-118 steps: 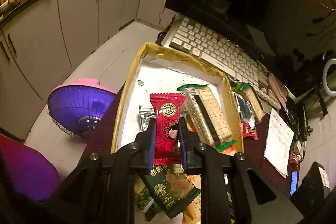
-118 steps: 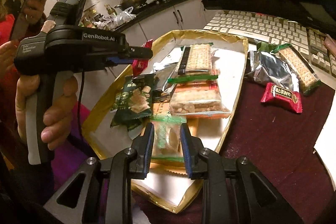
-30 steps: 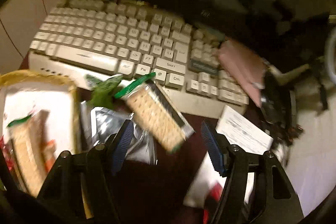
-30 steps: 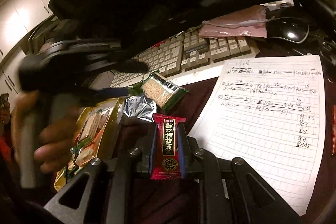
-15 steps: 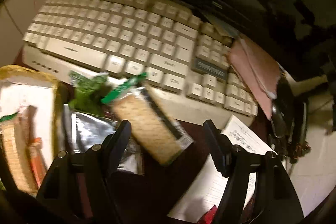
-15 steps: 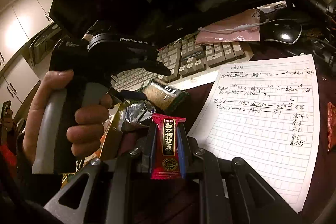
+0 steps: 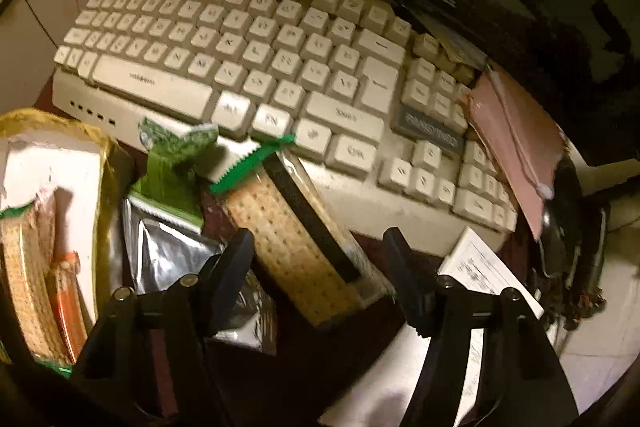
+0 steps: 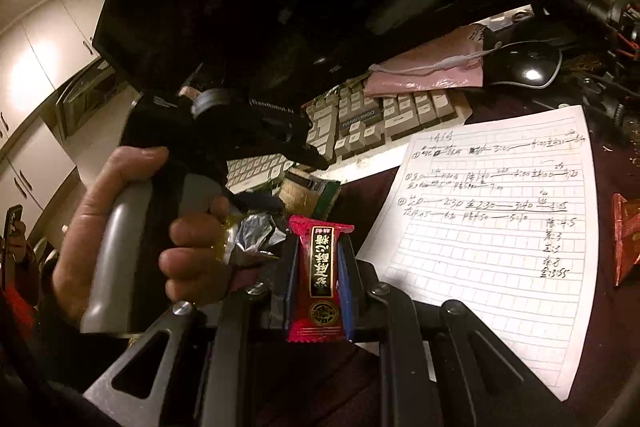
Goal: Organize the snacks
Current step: 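Carry the red candy pack and saltine pack over the tray with both grippers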
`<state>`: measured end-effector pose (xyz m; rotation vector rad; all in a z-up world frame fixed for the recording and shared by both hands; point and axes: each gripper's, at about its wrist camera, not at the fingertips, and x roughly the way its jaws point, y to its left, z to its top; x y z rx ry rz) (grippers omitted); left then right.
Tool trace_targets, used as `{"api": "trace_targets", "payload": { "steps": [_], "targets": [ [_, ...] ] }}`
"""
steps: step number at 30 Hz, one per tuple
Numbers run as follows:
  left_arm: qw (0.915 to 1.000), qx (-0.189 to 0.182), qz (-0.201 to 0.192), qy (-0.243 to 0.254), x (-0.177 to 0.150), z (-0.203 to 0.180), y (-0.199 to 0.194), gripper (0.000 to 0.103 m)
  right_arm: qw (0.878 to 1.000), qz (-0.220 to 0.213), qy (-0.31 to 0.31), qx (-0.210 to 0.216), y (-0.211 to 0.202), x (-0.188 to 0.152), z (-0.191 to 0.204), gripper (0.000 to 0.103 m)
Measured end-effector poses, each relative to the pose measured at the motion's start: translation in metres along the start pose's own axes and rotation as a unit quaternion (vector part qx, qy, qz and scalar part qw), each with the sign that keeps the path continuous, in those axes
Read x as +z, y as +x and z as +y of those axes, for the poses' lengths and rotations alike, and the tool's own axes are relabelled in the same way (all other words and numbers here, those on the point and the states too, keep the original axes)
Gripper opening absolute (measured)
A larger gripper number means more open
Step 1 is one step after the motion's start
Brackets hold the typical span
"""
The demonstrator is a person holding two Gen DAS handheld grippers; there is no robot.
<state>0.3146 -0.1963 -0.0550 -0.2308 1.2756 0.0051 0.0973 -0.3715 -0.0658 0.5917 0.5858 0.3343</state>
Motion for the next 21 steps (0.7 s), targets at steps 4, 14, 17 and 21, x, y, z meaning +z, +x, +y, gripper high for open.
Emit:
{"api": "trace_targets", "payload": {
  "steps": [4,14,17,21],
  "targets": [
    [0.9991,0.028,-0.026,0.016,0.001,-0.013,0.008,0.062,1.0,-0.01,0.013,-0.009,-0.006,0.0,-0.005,0.017],
    [0.9972,0.0,0.012,0.074,-0.046,-0.025,0.003,0.052,0.999,-0.022,0.039,-0.012,-0.014,0.0,-0.013,0.017],
    [0.9955,0.003,0.019,0.092,-0.055,-0.031,0.012,0.05,0.999,-0.026,0.04,-0.014,-0.016,0.0,-0.012,0.017],
    [0.9923,-0.017,0.024,0.121,-0.079,-0.032,0.01,0.048,0.998,-0.032,0.044,-0.015,-0.019,0.001,-0.013,0.017]
  ]
}}
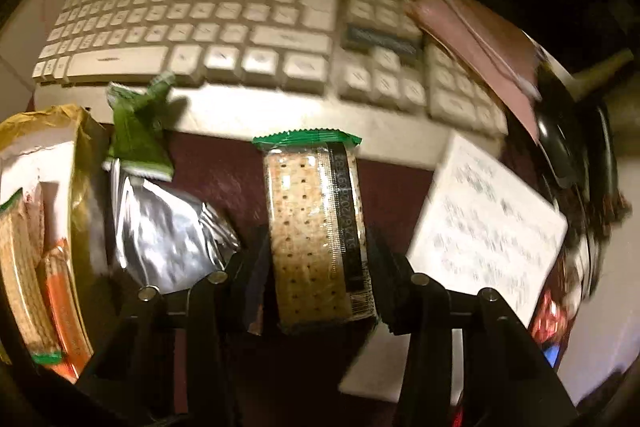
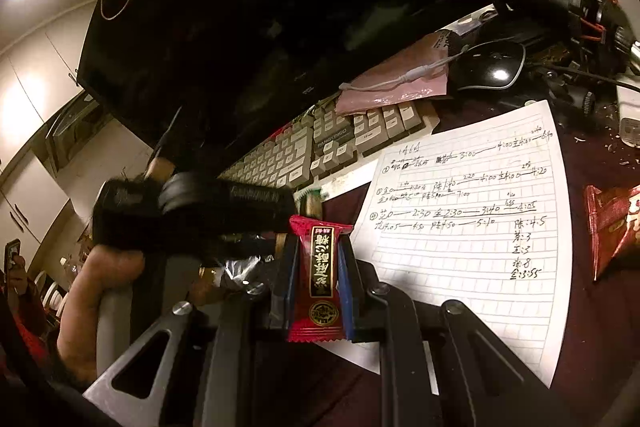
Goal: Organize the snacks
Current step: 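Carry the red candy pack and saltine pack over the tray with both grippers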
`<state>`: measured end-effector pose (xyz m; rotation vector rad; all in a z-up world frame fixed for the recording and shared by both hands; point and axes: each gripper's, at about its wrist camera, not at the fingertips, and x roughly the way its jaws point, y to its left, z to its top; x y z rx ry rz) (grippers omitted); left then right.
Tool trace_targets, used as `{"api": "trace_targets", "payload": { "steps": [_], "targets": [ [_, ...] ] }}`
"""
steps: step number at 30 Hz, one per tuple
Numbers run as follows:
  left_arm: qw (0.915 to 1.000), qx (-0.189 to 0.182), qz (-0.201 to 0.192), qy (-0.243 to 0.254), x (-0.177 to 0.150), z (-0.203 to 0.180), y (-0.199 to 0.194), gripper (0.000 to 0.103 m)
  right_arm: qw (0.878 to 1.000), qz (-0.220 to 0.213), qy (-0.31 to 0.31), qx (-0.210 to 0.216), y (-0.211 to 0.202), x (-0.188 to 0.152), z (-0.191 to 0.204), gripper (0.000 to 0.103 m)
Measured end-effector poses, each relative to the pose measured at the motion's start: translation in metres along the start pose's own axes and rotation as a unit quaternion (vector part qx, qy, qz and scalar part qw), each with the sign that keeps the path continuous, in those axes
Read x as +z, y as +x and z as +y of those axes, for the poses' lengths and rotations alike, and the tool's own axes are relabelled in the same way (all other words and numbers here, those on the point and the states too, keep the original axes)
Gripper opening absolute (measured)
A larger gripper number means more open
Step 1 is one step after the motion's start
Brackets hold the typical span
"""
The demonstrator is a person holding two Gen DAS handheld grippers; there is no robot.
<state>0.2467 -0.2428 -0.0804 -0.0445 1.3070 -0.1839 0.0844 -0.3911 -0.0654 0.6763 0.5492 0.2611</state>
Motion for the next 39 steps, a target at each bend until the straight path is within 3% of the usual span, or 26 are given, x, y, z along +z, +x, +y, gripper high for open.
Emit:
{"api": "trace_targets", "payload": {
  "steps": [2,6,9,12,15,18,22,27,32,39],
  "targets": [
    [0.9997,-0.019,0.004,0.014,-0.018,0.0,-0.004,0.048,1.0,-0.007,0.005,0.0,-0.003,0.0,-0.001,0.017],
    [0.9993,-0.02,0.003,0.032,-0.044,0.0,-0.005,0.049,1.0,-0.006,0.012,0.0,-0.004,0.001,-0.004,0.017],
    [0.9987,-0.011,-0.016,0.047,-0.055,-0.001,-0.007,0.048,1.0,-0.006,0.013,0.0,-0.004,0.001,-0.004,0.017],
    [0.9971,-0.029,-0.057,0.043,-0.071,0.009,-0.025,0.047,1.0,-0.008,0.015,-0.001,-0.004,0.001,-0.005,0.017],
    [0.9905,-0.072,-0.112,0.035,-0.095,0.031,-0.063,0.047,1.0,-0.009,0.016,-0.002,-0.003,0.001,-0.006,0.017],
    [0.9822,-0.124,-0.141,0.008,-0.094,0.063,-0.097,0.047,1.0,-0.005,0.011,-0.002,-0.001,0.002,-0.004,0.017],
    [0.9702,-0.153,-0.185,-0.033,-0.108,0.112,-0.143,0.047,1.0,0.004,-0.02,0.014,0.003,0.001,0.009,0.017],
    [0.962,-0.124,-0.234,-0.069,-0.131,0.167,-0.174,0.047,0.995,0.031,-0.082,0.051,0.017,-0.006,0.055,0.017],
    [0.9598,-0.093,-0.247,-0.094,-0.138,0.2,-0.173,0.047,0.978,0.079,-0.152,0.116,0.039,-0.021,0.126,0.017],
    [0.9606,-0.053,-0.243,-0.123,-0.152,0.237,-0.165,0.047,0.954,0.14,-0.225,0.138,0.081,-0.05,0.187,0.017]
  ]
}}
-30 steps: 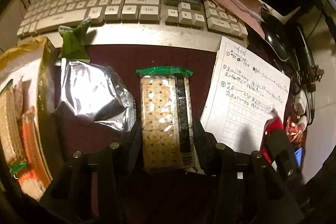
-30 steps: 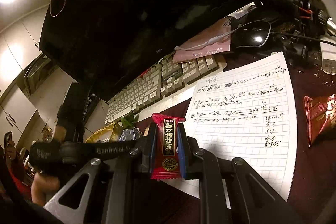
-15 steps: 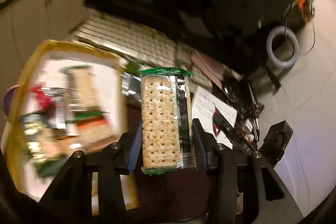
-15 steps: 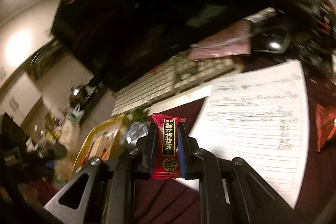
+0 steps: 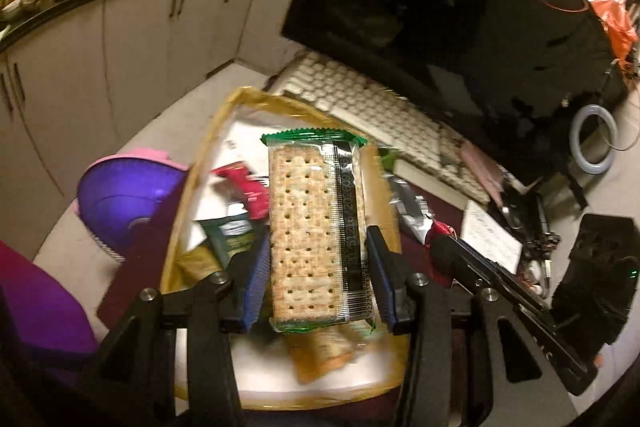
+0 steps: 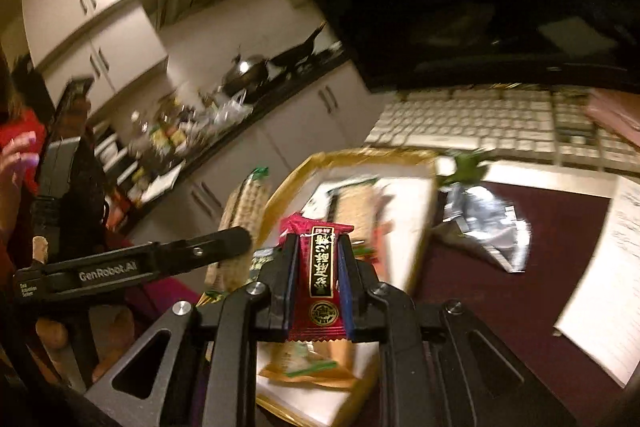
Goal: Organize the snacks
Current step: 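Carry the red candy pack and saltine pack over the tray with both grippers, then open both grippers to drop the red candy and saltine packs into the tray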
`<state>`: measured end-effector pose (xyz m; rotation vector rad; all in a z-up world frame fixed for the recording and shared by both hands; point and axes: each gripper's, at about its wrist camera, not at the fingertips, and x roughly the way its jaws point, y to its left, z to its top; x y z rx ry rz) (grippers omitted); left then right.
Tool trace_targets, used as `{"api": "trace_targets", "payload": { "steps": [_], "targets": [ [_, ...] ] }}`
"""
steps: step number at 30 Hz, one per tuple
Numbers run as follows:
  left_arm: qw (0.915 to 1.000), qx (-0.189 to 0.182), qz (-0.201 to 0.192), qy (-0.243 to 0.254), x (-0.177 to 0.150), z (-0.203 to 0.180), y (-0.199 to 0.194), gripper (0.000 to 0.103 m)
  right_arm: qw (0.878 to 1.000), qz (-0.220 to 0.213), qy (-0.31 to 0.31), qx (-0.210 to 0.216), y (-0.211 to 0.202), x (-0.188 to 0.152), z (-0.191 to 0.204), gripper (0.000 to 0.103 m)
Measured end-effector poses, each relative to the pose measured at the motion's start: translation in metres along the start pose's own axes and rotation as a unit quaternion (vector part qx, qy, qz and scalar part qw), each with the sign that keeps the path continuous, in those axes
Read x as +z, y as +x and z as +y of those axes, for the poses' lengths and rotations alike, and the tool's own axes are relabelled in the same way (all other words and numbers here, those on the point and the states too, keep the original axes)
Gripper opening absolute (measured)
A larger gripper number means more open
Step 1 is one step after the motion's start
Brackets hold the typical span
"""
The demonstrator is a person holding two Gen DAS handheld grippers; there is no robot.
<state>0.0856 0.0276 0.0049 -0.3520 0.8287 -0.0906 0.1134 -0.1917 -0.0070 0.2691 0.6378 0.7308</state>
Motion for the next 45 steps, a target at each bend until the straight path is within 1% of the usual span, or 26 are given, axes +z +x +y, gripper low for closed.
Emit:
{"api": "trace_targets", "payload": {
  "steps": [5,10,14,16,17,19,21,22,23,24,27,28,29,33,37,38,40,43,45],
  "targets": [
    [0.9998,0.016,0.014,-0.001,-0.004,0.012,0.009,0.048,1.0,0.029,-0.003,-0.01,0.029,-0.002,0.004,0.017],
    [0.9993,0.024,0.028,0.001,-0.006,0.018,0.018,0.048,0.999,0.043,-0.002,-0.021,0.036,-0.01,0.004,0.017],
    [0.9992,0.029,0.027,0.002,-0.008,0.019,0.02,0.048,0.998,0.051,0.001,-0.027,0.038,-0.01,0.004,0.017],
    [0.9993,0.029,0.025,0.0,-0.008,0.02,0.02,0.048,0.998,0.051,0.002,-0.03,0.038,-0.01,0.002,0.02],
    [0.9993,0.029,0.023,-0.001,-0.008,0.02,0.019,0.048,0.998,0.05,0.004,-0.033,0.038,-0.009,0.001,0.02],
    [0.9994,0.029,0.019,-0.002,-0.009,0.021,0.017,0.049,0.999,0.047,0.01,-0.027,0.037,-0.009,0.0,0.02],
    [0.9995,0.028,0.012,-0.002,-0.008,0.02,0.013,0.054,0.999,0.039,0.012,-0.019,0.031,-0.008,0.0,0.023],
    [0.9996,0.028,0.006,-0.003,-0.008,0.019,0.011,0.06,0.999,0.033,0.013,-0.016,0.028,-0.007,0.001,0.029],
    [0.9996,0.027,-0.003,-0.002,-0.008,0.018,0.008,0.063,0.999,0.025,0.014,-0.014,0.023,-0.007,0.001,0.033],
    [0.9995,0.027,-0.012,0.0,-0.008,0.016,0.005,0.064,1.0,0.019,0.016,-0.013,0.02,-0.006,0.001,0.035],
    [0.9991,0.023,-0.033,0.011,-0.007,0.008,-0.004,0.07,1.0,0.0,0.026,-0.006,0.007,-0.003,-0.003,0.039],
    [0.999,0.021,-0.037,0.015,-0.006,0.005,-0.006,0.072,1.0,-0.005,0.03,-0.006,0.003,-0.002,-0.005,0.042],
    [0.9988,0.018,-0.042,0.02,-0.006,0.001,-0.008,0.073,0.999,-0.012,0.036,-0.006,-0.002,0.0,-0.009,0.045],
    [0.9983,0.011,-0.048,0.031,-0.006,-0.01,-0.01,0.076,0.998,-0.029,0.058,-0.018,-0.018,0.003,-0.028,0.046],
    [0.9981,-0.001,-0.044,0.043,-0.006,-0.024,-0.007,0.077,0.993,-0.035,0.101,-0.044,-0.036,0.0,-0.063,0.047],
    [0.9981,-0.006,-0.04,0.046,-0.006,-0.028,-0.005,0.078,0.991,-0.034,0.114,-0.056,-0.042,-0.001,-0.076,0.047],
    [0.9981,-0.014,-0.032,0.05,-0.006,-0.036,-0.001,0.078,0.989,-0.025,0.125,-0.069,-0.046,-0.002,-0.092,0.048],
    [0.9978,-0.026,-0.021,0.057,-0.005,-0.047,0.005,0.078,0.988,0.006,0.127,-0.085,-0.039,0.004,-0.114,0.048],
    [0.9978,-0.029,-0.018,0.057,-0.004,-0.051,0.007,0.078,0.988,0.031,0.134,-0.073,-0.027,0.013,-0.127,0.048]
  ]
}}
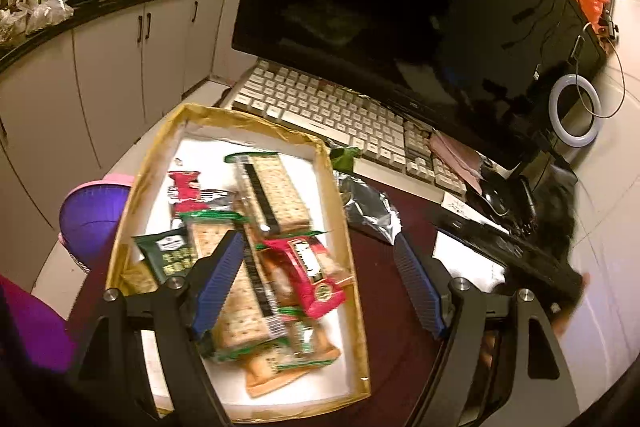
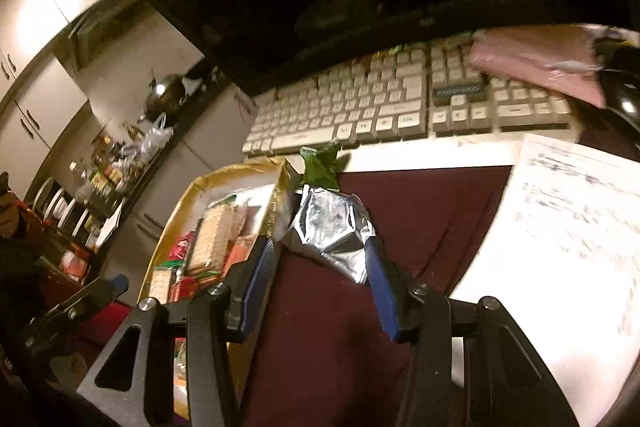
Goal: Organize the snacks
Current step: 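Open both grippers to drop the red candy and saltine packs into the tray, then grasp the silver foil bag on the desk with the right gripper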
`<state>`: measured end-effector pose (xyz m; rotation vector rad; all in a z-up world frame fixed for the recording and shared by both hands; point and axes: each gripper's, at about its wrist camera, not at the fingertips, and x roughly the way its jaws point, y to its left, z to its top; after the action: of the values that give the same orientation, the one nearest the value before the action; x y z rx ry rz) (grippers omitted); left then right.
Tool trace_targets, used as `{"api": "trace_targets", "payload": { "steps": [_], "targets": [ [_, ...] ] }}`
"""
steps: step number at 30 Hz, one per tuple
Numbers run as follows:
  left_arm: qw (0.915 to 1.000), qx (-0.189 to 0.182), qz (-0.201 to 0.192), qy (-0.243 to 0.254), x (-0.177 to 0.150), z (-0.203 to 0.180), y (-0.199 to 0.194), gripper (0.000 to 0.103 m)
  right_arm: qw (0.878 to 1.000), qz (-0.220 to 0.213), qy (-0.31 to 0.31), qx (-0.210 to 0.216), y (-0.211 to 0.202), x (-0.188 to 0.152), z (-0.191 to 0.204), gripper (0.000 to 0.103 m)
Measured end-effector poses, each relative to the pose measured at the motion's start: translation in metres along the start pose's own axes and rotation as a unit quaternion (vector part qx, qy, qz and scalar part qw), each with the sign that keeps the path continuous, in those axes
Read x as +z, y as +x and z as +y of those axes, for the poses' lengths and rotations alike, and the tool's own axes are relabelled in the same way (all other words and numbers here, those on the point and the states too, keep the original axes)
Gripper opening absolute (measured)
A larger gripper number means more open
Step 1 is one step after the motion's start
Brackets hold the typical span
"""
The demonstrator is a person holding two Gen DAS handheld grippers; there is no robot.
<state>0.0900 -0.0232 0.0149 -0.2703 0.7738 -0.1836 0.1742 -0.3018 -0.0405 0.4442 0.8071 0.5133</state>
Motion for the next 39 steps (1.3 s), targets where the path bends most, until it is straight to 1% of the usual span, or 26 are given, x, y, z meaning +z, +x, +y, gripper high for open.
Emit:
{"api": "trace_targets", "payload": {
  "steps": [3,4,6,7,8,9,10,11,13,14,16,18,19,20,21,22,23,24,25,26,28,31,34,37,39],
  "targets": [
    [1.0,0.004,0.0,0.004,-0.001,-0.005,0.0,0.078,0.999,0.044,0.01,0.012,0.028,0.024,-0.005,0.048],
    [1.0,0.006,-0.002,0.003,-0.001,-0.005,-0.001,0.078,0.999,0.054,0.005,0.006,0.037,0.03,-0.004,0.048],
    [0.9999,0.01,-0.003,0.003,-0.002,-0.005,-0.003,0.078,0.995,0.095,-0.012,-0.005,0.062,0.04,0.002,0.048],
    [0.9999,0.011,-0.004,0.002,-0.002,-0.004,-0.005,0.078,0.995,0.103,-0.013,-0.008,0.069,0.042,0.003,0.048],
    [0.9999,0.012,-0.006,0.002,-0.003,-0.004,-0.006,0.078,0.994,0.109,-0.02,-0.014,0.076,0.043,0.006,0.049],
    [0.9999,0.014,-0.008,0.002,-0.003,-0.003,-0.008,0.078,0.993,0.107,-0.039,-0.03,0.079,0.042,0.013,0.05],
    [0.9998,0.016,-0.009,0.002,-0.003,-0.003,-0.009,0.078,0.992,0.106,-0.051,-0.04,0.079,0.042,0.018,0.054],
    [0.9998,0.016,-0.009,0.002,-0.003,-0.002,-0.009,0.078,0.992,0.106,-0.061,-0.043,0.079,0.04,0.023,0.061],
    [0.9998,0.016,-0.009,0.0,-0.002,0.0,-0.01,0.078,0.99,0.108,-0.084,-0.043,0.079,0.033,0.031,0.068],
    [0.9999,0.015,-0.007,-0.001,-0.001,0.001,-0.009,0.078,0.988,0.11,-0.095,-0.051,0.08,0.03,0.033,0.074],
    [0.9999,0.011,-0.003,0.0,0.001,0.001,-0.006,0.078,0.985,0.131,-0.096,-0.066,0.088,0.026,0.03,0.074],
    [1.0,0.01,-0.002,0.0,0.002,-0.001,-0.005,0.078,0.984,0.128,-0.105,-0.064,0.088,0.021,0.024,0.074],
    [0.9999,0.01,-0.001,0.001,0.002,-0.002,-0.004,0.078,0.983,0.124,-0.115,-0.071,0.086,0.018,0.026,0.069],
    [0.9999,0.011,0.0,0.003,0.002,-0.003,-0.003,0.078,0.982,0.12,-0.12,-0.083,0.083,0.015,0.026,0.06],
    [0.9999,0.011,0.001,0.003,0.001,-0.004,-0.003,0.078,0.982,0.115,-0.12,-0.089,0.08,0.013,0.026,0.059],
    [0.9999,0.012,0.003,0.004,0.0,-0.004,-0.002,0.078,0.983,0.111,-0.114,-0.087,0.076,0.01,0.025,0.053],
    [0.9999,0.012,0.005,0.004,-0.001,-0.005,-0.001,0.078,0.984,0.108,-0.108,-0.087,0.07,0.007,0.024,0.042],
    [0.9999,0.012,0.006,0.006,-0.002,-0.006,-0.001,0.078,0.986,0.1,-0.104,-0.088,0.062,0.004,0.023,0.038],
    [0.9999,0.013,0.007,0.007,-0.002,-0.006,-0.001,0.078,0.987,0.094,-0.099,-0.086,0.054,0.001,0.021,0.028],
    [0.9998,0.014,0.008,0.008,-0.003,-0.007,0.0,0.078,0.988,0.09,-0.092,-0.082,0.045,-0.002,0.016,0.02],
    [0.9998,0.013,0.009,0.009,-0.003,-0.008,0.001,0.078,0.992,0.078,-0.073,-0.072,0.029,-0.007,0.009,0.012],
    [0.9998,0.011,0.015,0.01,-0.002,-0.011,0.005,0.078,0.994,0.056,-0.058,-0.078,0.003,-0.024,0.001,0.011],
    [0.9996,0.009,0.019,0.02,-0.002,-0.018,0.008,0.078,0.995,0.04,-0.036,-0.079,-0.014,-0.036,-0.009,0.011],
    [0.9994,0.008,0.021,0.025,-0.003,-0.022,0.01,0.078,0.997,0.034,-0.018,-0.073,-0.021,-0.039,-0.018,0.017],
    [0.9995,0.005,0.023,0.022,-0.004,-0.022,0.012,0.078,0.995,0.029,-0.03,-0.087,-0.021,-0.033,-0.017,0.029]
  ]
}}
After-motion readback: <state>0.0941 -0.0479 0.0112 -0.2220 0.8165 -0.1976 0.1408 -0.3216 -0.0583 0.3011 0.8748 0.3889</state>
